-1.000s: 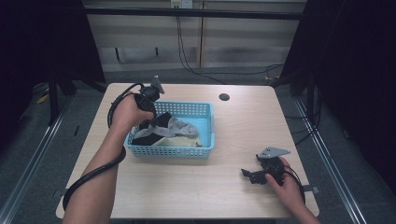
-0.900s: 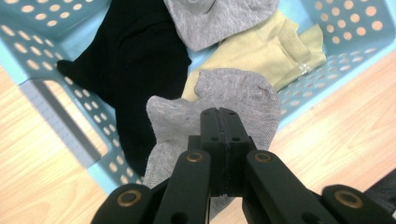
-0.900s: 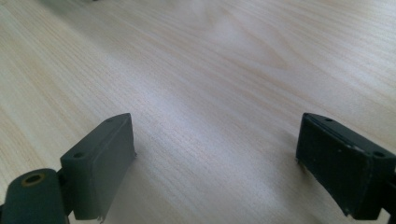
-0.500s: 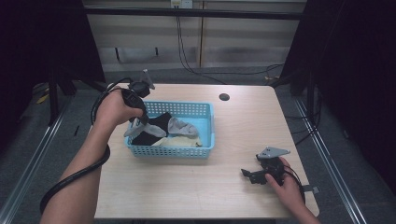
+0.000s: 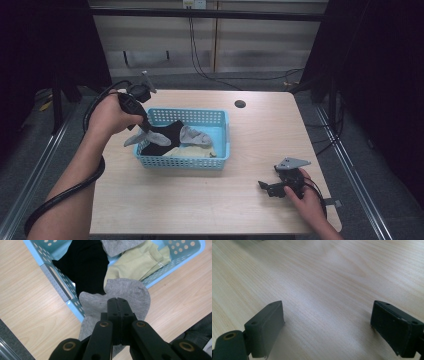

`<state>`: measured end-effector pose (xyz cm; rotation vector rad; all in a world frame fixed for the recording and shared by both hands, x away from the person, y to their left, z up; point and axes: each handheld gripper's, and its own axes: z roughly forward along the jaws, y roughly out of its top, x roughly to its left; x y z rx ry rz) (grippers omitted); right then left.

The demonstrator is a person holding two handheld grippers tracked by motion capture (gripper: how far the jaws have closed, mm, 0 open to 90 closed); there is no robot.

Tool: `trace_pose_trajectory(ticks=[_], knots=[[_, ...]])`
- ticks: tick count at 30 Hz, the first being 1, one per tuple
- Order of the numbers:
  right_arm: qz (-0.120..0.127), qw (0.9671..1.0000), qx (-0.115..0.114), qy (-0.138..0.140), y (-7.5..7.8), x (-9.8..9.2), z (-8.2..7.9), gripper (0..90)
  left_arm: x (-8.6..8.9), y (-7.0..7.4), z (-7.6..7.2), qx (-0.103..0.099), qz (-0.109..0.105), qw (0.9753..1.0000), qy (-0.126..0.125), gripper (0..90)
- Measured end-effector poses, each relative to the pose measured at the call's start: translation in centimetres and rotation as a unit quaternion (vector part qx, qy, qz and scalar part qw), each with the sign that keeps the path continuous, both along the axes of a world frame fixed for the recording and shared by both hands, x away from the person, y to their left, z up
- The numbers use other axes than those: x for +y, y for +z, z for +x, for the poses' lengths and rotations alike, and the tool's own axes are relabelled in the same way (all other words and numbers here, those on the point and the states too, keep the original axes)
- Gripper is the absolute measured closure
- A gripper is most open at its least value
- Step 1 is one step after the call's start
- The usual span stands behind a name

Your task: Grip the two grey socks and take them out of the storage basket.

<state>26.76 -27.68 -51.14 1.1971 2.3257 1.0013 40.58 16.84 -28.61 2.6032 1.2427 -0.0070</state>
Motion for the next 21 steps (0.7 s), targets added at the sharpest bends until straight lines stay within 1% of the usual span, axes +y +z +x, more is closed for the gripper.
trace_pose_trajectory(ticks=[7,11,21], knots=[[0.0,1.0,0.0,0.0,0.0,0.0,0.0,10.9,1.4,0.1,-0.7,-0.002,0.0,1.0,0.007,89.9],[0.0,1.0,0.0,0.0,0.0,0.0,0.0,10.9,2.2,-0.2,-1.2,0.0,0.001,1.0,0.009,89.9],[0.0,1.0,0.0,0.0,0.0,0.0,0.0,10.9,4.4,-1.3,-2.7,0.005,-0.005,0.9999,0.013,89.9]])
